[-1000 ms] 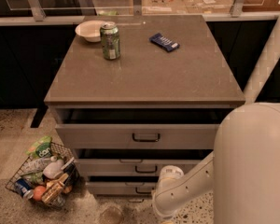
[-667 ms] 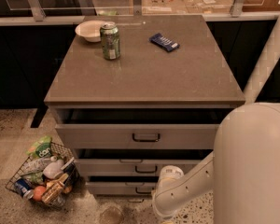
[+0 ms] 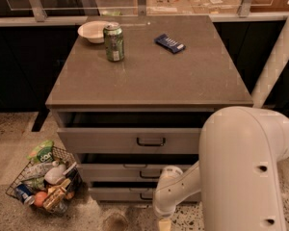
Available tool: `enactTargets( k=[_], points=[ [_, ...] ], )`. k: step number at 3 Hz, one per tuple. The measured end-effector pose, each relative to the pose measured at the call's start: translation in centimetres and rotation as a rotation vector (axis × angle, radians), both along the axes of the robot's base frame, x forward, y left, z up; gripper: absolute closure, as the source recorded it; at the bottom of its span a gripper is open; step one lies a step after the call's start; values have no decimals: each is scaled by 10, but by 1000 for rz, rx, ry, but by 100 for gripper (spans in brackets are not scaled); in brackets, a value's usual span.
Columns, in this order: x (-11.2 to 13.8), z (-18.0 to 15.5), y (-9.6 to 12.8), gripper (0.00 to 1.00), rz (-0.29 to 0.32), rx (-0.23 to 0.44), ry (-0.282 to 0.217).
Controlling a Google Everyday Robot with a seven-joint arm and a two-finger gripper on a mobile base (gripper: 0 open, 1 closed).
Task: Open bottom drawer
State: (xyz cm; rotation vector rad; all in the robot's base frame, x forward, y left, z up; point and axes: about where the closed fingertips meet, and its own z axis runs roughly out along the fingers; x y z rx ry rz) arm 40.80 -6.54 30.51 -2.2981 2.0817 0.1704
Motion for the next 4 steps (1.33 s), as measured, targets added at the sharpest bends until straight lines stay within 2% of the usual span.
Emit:
enactTargets(
  k=[2, 3, 4],
  points=[
    [19, -45, 15, 0, 9, 80, 11],
    [23, -49, 26, 0, 41, 116, -17],
    [26, -42, 29, 0, 72, 147, -79]
  ],
)
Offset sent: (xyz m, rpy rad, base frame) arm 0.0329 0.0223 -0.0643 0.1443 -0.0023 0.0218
